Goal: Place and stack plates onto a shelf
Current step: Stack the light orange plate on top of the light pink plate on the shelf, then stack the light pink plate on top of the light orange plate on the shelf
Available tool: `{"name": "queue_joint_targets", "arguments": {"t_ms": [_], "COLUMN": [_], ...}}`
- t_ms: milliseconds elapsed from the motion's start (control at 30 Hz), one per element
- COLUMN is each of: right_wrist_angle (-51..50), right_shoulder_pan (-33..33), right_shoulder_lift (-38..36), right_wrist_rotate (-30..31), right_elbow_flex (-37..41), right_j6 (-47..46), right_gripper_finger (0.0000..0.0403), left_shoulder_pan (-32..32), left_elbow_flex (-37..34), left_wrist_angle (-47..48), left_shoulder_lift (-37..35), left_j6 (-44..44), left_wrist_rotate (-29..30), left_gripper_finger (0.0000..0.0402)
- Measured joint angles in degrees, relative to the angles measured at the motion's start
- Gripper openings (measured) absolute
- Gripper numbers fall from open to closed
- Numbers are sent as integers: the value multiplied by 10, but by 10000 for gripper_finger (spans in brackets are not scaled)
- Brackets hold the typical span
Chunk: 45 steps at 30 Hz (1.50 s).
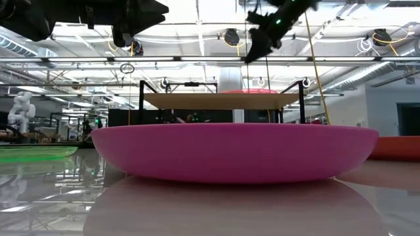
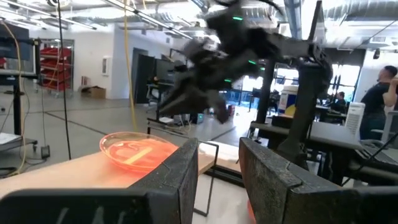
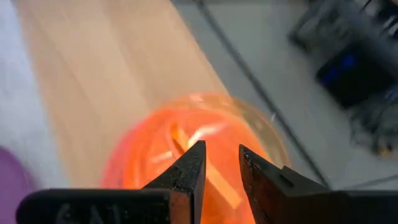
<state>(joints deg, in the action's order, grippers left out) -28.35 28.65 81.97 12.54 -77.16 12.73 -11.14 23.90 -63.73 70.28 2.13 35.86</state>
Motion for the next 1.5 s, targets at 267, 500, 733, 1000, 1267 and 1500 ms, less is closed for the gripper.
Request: {"name": "queue_joint_targets", "arguments": {"t_ms": [267,500,733,1000,1267,1500], "right_wrist_angle": [-66,-71,-74,-63,-106,-129], "right_shoulder_pan": [54,55,48,5,-62,-156], "right_shoulder_lift": [98,114,11,-200,-319,-336], "right_wrist_rotate": [-70,-70,-66,-140,-463,-472], "right_elbow_flex": [-37,-22,-30,-29,69,261], "right_j6": [-3,2,15,-16,-94,-172], "right_gripper_finger": [82,82,82,82,82,82], "left_shoulder_pan": [-3,-3,-3,-3,-3,-3], "left_elbow_flex": [0,0,0,0,0,0], "left_wrist_angle": [1,6,10,10,11,24], "left_shoulder_lift": [0,0,0,0,0,0], "left_j6": [7,5,12,18,18,16], "left_wrist_rotate": [0,0,0,0,0,1], "left_gripper_finger": [122,122,122,122,122,122]}}
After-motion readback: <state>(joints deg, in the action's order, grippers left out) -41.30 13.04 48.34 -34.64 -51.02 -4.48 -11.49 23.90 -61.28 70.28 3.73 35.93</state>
